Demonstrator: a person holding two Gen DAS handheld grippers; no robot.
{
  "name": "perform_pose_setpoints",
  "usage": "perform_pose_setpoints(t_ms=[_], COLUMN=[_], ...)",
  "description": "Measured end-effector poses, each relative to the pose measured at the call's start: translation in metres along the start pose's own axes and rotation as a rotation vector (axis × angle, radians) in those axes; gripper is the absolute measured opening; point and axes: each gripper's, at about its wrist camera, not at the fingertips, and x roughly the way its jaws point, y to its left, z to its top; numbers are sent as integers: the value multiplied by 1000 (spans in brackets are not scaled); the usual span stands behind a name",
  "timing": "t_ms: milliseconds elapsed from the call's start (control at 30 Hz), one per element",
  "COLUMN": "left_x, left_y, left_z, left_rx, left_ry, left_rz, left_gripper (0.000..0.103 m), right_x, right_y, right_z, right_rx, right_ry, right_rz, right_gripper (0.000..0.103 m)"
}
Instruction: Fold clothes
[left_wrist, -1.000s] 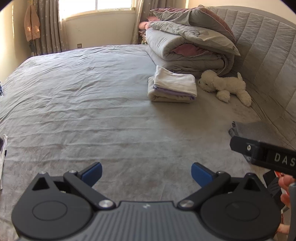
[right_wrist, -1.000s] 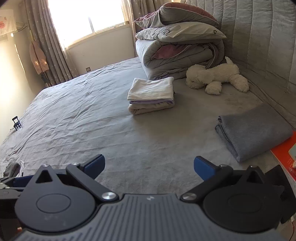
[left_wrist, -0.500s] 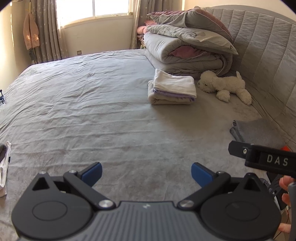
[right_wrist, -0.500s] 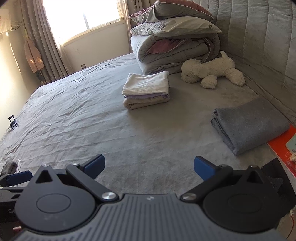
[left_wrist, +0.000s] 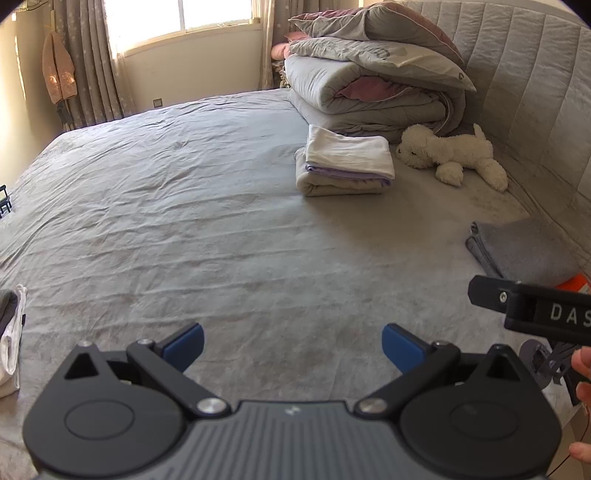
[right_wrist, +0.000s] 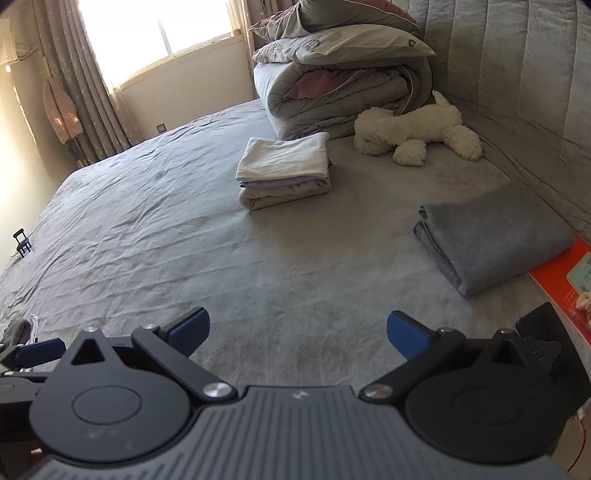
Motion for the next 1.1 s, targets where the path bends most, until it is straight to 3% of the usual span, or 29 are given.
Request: perform_pose_setpoints(t_ms=[600, 1100], left_x=[-4, 13], left_y=[9, 15], left_z=[-24, -35], left_rx=[-11, 40], left_ry=[-46, -134], left_rz=[13, 81], left_gripper=[103, 103], right_x=[-17, -11], right_y=[10, 27], right_z=[-21, -45], right_rx=[-79, -90], right_ry=[-59, -161], right_rz=[-20, -41], right_gripper=[103, 103])
